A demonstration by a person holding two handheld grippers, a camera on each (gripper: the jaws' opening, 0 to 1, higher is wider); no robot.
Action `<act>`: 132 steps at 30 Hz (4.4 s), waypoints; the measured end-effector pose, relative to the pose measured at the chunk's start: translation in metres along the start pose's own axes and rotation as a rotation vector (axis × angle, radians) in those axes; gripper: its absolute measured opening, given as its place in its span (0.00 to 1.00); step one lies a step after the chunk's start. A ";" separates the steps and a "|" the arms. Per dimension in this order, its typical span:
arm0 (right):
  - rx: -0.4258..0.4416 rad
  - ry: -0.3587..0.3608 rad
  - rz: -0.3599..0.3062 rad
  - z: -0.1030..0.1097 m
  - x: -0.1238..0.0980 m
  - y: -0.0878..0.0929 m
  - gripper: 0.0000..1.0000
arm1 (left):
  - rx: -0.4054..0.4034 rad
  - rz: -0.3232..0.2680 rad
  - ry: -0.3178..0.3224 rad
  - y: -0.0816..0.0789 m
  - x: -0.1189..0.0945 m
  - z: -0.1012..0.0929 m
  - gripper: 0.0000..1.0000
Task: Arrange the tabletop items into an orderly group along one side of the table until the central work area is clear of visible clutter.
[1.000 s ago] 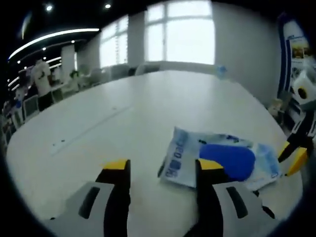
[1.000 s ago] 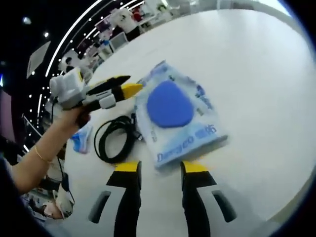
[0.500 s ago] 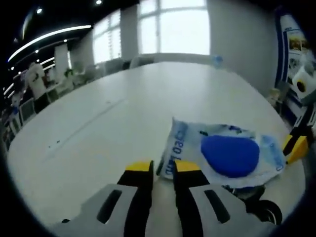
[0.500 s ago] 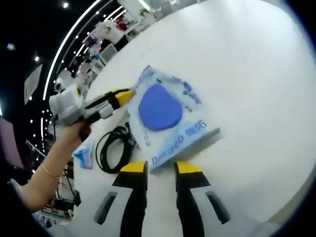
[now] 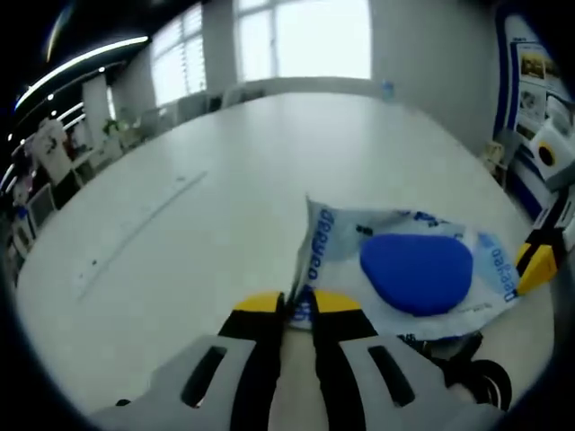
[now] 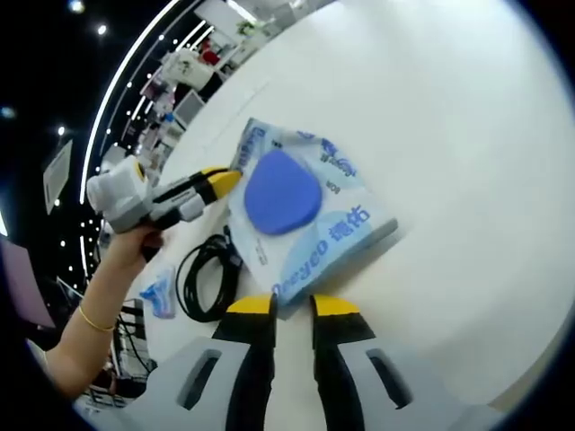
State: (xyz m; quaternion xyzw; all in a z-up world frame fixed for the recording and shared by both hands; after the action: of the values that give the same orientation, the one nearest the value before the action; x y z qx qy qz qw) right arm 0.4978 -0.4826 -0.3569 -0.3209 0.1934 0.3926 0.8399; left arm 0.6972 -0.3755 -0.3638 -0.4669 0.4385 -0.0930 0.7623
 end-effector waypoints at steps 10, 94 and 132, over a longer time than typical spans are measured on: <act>-0.044 -0.019 0.012 -0.001 0.003 0.000 0.06 | 0.059 -0.023 -0.066 -0.002 -0.002 -0.003 0.02; -0.666 -0.111 0.036 0.083 0.134 -0.169 0.01 | -0.618 0.016 -0.619 0.060 -0.121 0.121 0.00; -0.720 -0.154 0.078 0.079 0.184 -0.162 0.01 | -0.690 0.110 -0.759 0.099 -0.109 0.138 0.00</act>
State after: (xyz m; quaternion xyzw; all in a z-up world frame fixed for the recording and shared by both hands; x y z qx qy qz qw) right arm 0.7441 -0.4080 -0.3434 -0.5576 -0.0088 0.4903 0.6698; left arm 0.7096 -0.1745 -0.3541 -0.6684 0.1599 0.2733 0.6731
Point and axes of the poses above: the point that each gripper's makers call its tool centre point, and the gripper's own axes: x roughly forward along the fingers, z roughly to its left, y roughly out of its underside, the point moved 5 cm from there along -x, roughly backward along the fingers, and after that the axes turned 12 degrees about -y, right-handed, at the moved point
